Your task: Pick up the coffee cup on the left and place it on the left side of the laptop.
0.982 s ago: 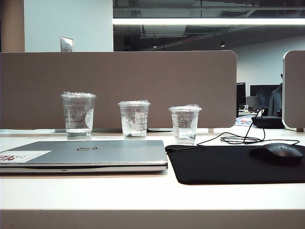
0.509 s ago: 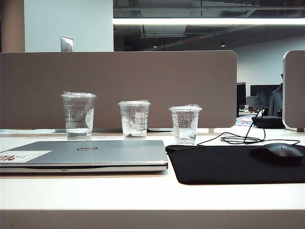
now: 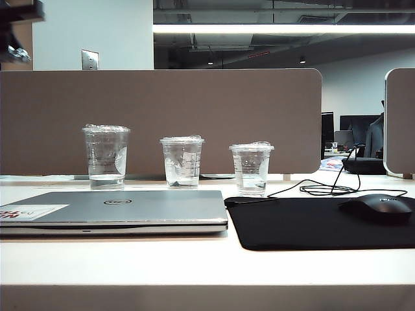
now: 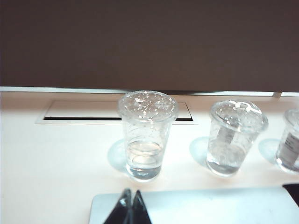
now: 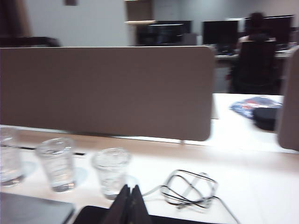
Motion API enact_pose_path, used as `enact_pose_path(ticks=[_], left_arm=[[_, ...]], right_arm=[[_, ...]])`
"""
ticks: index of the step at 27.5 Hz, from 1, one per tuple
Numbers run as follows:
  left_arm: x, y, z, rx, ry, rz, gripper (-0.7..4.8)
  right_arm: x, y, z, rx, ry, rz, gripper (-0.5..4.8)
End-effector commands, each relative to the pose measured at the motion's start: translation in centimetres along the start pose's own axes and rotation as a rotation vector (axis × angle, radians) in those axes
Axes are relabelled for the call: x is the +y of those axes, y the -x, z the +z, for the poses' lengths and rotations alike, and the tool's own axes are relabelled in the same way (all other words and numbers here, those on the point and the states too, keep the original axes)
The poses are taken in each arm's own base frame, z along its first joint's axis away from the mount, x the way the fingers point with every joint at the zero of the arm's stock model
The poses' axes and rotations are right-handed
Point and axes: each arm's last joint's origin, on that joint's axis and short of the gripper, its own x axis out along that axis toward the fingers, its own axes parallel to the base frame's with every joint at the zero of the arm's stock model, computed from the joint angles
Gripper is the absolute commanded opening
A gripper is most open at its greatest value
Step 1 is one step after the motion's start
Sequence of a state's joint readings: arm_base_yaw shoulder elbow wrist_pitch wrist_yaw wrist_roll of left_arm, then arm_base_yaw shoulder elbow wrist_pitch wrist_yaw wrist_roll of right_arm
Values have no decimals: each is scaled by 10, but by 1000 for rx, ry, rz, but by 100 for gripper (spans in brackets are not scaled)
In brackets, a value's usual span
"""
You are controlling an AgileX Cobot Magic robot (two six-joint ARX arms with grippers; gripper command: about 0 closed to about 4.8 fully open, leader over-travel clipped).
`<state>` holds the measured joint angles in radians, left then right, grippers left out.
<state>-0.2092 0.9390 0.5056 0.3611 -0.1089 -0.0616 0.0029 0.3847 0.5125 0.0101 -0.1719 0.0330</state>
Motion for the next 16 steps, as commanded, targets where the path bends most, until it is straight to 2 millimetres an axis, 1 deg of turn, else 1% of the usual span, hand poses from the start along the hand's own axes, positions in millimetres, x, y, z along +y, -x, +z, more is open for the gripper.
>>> enact_pose_path(ticks=[1,4,8,14,15,16], left_arm=[[-2,-17,3,-29,28,-2,-5],[-4,-37,-3,-5,26,-12,-5],[-6,-53,-12,25,23,-18,-5],[-8,-74,-20,43,22,-51,-5],[-9,-78,-21,40,22,-55,-2],[-9,-82,-23,41,22,-60,16]], right_arm=[[6,-7,11,-14,-5,74,-4],[20,-17,15,14,-21,196,-4],[35,-22,11,53,-34,314,-4],[56,-18,2,144,-46,462,-5],[58,-18,2,152,-46,479,-4],[60,-17,1,161,-45,498,-4]])
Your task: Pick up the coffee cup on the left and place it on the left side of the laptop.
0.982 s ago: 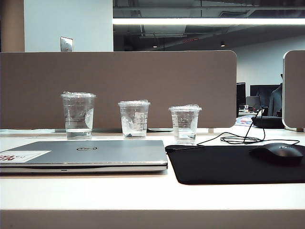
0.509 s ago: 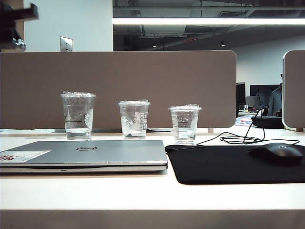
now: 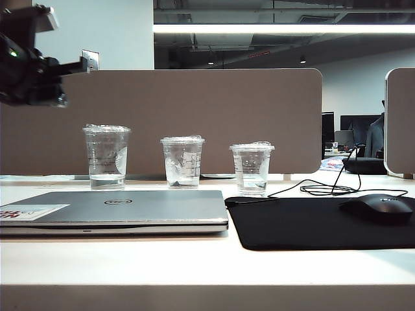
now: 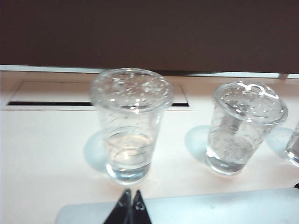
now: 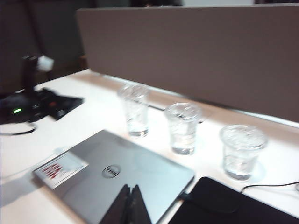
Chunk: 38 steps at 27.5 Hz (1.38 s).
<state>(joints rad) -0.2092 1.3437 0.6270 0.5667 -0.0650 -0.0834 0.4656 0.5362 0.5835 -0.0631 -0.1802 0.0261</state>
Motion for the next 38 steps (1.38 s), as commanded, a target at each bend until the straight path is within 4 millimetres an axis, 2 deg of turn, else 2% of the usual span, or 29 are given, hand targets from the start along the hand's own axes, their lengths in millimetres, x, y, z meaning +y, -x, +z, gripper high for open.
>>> enact_pose_path(ticks=[1,2,3,4,17,38], left_arm=[[-1,-11,3,-37,6,-26,73],[-2,-16,1,-29,6,-25,201],[-2,-21,0,-21,5,-24,373],[-2,-25,-2,-15,6,-25,479],[-3,-97,-41,-67,99,6,479],[-2,-176,-60,-106,119,98,479]], right_arm=[[6,0,1,7,4,43,-4],[8,0,1,9,4,54,-4],[9,0,1,9,4,60,-5],[9,0,1,9,4,63,-4],[9,1,-10,120,-12,71,-4],[9,1,-10,119,-4,72,-4]])
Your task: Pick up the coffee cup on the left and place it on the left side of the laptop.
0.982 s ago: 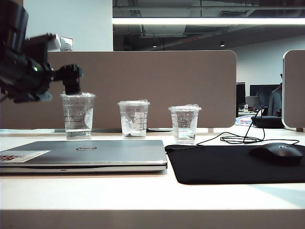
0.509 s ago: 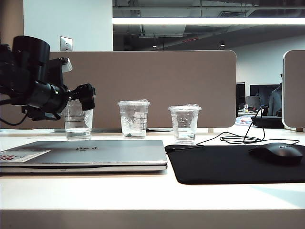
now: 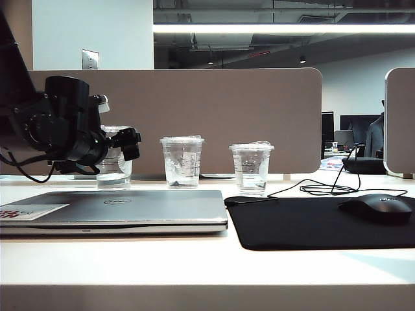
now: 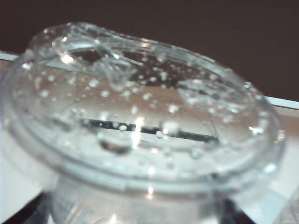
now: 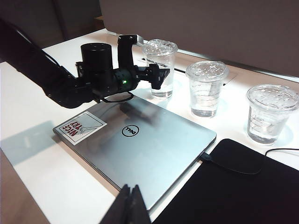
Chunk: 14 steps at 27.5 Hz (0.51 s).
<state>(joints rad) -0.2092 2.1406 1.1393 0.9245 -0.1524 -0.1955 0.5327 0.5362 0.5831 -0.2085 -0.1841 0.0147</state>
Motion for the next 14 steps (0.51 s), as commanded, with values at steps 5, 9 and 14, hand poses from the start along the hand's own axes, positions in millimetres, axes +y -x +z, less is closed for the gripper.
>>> enact_pose_path(ticks=[5,9,14], left_arm=[[1,-17,-5,-26,-1,26,479],[0,-28,-7,-15,-14,29,479],[-2,-37,-6,-11,-26,30,479]], right_arm=[[0,1,4,-27,6,4,-4],[0,1,4,-27,6,3,-4],[0,1,4,-25,5,4,-4]])
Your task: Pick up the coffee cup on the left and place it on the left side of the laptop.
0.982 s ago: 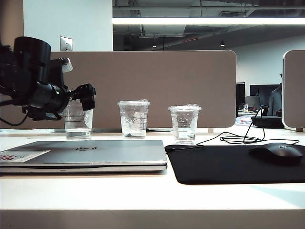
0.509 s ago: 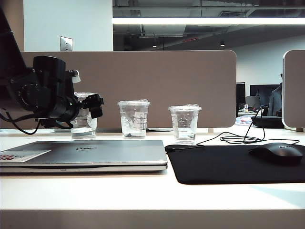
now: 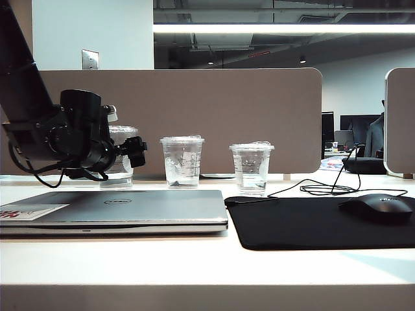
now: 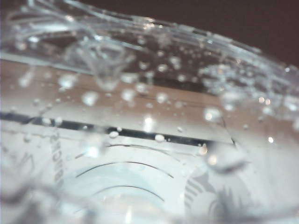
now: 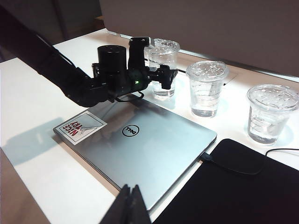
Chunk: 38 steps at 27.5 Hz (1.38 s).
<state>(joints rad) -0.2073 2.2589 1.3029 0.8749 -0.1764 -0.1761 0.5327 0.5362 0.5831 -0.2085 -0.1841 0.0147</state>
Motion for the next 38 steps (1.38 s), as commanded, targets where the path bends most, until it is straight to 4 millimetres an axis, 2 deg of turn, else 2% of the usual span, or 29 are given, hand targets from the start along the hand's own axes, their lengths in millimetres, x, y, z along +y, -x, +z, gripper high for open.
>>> enact_pose_path(ticks=[1,25,26,28,30,34,38], left_arm=[[0,-5,3,-11,-6,4,479],[-1,-17,2,-9,-6,6,479],[-1,-17,2,-13,-5,6,458],[-1,-17,2,-13,-6,5,337],[-1,-17,2,-13,-14,6,269],[-1,-17,2,-13,-37,5,209],[-1,-16,3,-15,-36,5,209]], right_arm=[[1,1,4,-25,5,4,-4],[1,1,1,8,-1,22,-4],[1,1,0,12,-2,22,-4],[1,1,0,19,-3,21,-4],[1,1,0,19,-3,21,-4],[1,1,0,19,-3,21,-4],[1,0,0,22,-3,21,-4]])
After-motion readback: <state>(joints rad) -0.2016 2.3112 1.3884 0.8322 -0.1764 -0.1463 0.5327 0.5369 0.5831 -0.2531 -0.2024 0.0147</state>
